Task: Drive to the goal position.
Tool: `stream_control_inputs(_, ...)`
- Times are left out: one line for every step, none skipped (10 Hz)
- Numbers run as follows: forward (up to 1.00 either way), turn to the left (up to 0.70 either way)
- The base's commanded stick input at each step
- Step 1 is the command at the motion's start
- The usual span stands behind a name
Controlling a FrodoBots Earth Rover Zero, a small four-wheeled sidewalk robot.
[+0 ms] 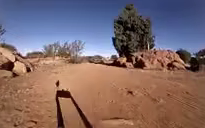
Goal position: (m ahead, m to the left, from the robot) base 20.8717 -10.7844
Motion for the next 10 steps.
stream_control_inputs(0.50, 0.00)
stream_control_inputs(0.50, 0.00)
stream_control_inputs(0.50, 0.00)
stream_control_inputs(0.50, 0.00)
stream_control_inputs(0.50, 0.00)
stream_control_inputs(0.50, 0.00)
stream_control_inputs(0.50, 0.00)
stream_control_inputs(0.50, 0.00)
stream_control_inputs(0.50, 0.00)
stream_control_inputs(0.50, 0.00)
